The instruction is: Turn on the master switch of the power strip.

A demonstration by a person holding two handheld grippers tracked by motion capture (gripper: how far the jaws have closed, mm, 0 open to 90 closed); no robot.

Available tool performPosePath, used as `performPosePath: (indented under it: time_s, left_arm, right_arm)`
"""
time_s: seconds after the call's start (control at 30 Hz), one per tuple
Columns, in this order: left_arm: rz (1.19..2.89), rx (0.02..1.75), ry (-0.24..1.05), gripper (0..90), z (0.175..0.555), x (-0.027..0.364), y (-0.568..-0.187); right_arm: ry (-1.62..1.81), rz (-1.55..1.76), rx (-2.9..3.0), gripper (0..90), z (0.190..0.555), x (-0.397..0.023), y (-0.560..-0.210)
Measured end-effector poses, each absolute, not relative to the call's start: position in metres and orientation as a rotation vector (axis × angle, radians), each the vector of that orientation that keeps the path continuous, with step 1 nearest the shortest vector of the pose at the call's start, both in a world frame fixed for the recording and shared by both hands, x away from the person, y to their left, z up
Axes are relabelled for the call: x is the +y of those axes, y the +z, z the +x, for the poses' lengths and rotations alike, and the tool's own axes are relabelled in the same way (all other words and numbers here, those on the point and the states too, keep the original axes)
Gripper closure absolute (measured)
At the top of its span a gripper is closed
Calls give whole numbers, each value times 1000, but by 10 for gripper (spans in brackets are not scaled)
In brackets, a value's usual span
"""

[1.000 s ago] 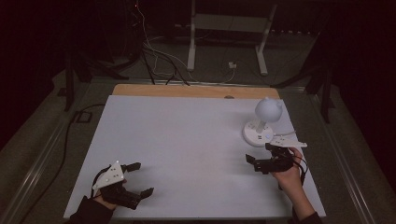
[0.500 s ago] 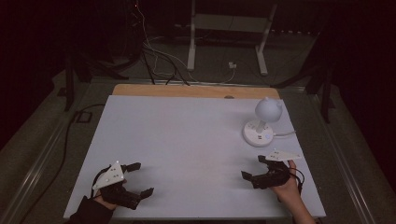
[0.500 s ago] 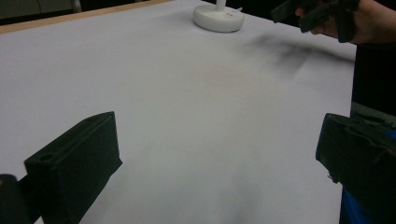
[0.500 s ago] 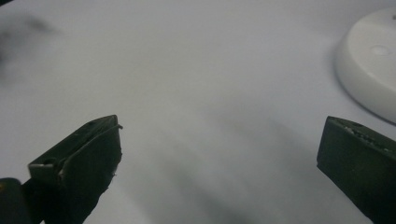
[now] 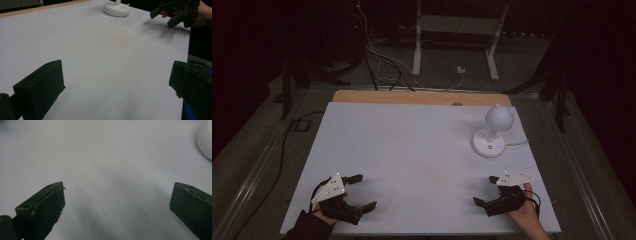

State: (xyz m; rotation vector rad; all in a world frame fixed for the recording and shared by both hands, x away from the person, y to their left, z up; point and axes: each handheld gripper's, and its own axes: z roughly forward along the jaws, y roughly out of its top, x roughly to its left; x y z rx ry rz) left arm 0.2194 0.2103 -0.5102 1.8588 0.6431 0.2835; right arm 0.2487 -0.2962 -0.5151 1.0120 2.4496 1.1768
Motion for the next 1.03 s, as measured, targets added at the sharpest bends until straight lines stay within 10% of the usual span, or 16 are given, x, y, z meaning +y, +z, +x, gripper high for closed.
performPosePath:
  time_s: [1.03]
  left_arm:
    - [1860, 644, 279, 2, 220, 210, -511]
  right_arm:
    - [1036, 968, 2512, 0, 246, -298, -526]
